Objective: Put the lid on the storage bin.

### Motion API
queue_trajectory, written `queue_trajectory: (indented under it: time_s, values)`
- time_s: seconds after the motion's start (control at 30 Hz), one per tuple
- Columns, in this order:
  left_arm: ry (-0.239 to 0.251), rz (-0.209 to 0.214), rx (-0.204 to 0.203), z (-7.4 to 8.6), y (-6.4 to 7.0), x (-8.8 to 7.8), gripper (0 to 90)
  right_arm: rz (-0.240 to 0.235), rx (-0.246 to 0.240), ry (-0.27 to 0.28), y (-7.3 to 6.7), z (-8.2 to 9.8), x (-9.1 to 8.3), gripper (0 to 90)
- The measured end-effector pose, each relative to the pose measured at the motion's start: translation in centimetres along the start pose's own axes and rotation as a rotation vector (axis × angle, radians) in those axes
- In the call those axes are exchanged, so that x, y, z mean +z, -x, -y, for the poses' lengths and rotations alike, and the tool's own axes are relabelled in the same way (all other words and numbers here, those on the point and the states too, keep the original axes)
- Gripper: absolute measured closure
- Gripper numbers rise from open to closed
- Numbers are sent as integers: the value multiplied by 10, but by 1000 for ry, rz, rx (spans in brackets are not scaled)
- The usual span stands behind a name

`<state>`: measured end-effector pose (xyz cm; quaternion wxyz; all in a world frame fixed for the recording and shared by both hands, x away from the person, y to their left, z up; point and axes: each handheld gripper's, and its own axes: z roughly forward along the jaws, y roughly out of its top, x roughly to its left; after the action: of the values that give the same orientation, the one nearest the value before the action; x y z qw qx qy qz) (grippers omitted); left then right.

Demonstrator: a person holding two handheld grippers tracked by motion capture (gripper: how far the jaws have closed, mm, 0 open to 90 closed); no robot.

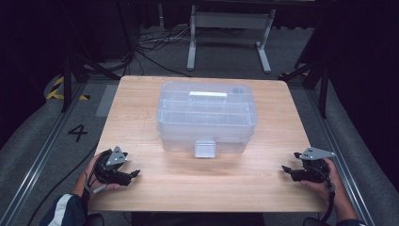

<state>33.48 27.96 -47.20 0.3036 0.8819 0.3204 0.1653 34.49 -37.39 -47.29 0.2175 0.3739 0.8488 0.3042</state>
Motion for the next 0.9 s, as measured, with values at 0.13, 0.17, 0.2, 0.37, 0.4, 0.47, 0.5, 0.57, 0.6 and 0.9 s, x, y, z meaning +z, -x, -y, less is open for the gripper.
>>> queue_trajectory:
  time_s: [0.13, 0.17, 0.2, 0.37, 0.4, 0.47, 0.5, 0.57, 0.6, 0.9]
  values:
    - [17, 21, -32, 5, 0, 2, 195, -3, 34, 8, 1, 6, 1, 241]
    - [21, 22, -39, 6, -1, 2, 194, -4, 53, 15, 2, 8, 1, 237]
    - [28, 27, -55, 8, -2, 2, 191, -5, 68, 21, 2, 9, 1, 233]
    - [56, 46, -110, 14, -5, 4, 168, -28, 149, 69, 5, 18, 3, 208]
    - [55, 47, -111, 14, -5, 4, 168, -50, 167, 70, 7, 19, 4, 205]
    - [55, 47, -111, 14, -5, 4, 167, -51, 168, 69, 7, 19, 4, 199]
    - [55, 48, -111, 14, -5, 4, 167, -52, 165, 69, 7, 19, 4, 199]
    - [53, 49, -112, 14, -5, 4, 167, -51, 165, 69, 7, 19, 4, 198]
    - [54, 49, -108, 14, -5, 4, 166, -52, 165, 69, 7, 19, 4, 198]
    - [53, 57, -113, 14, -5, 4, 165, -51, 165, 69, 7, 20, 4, 198]
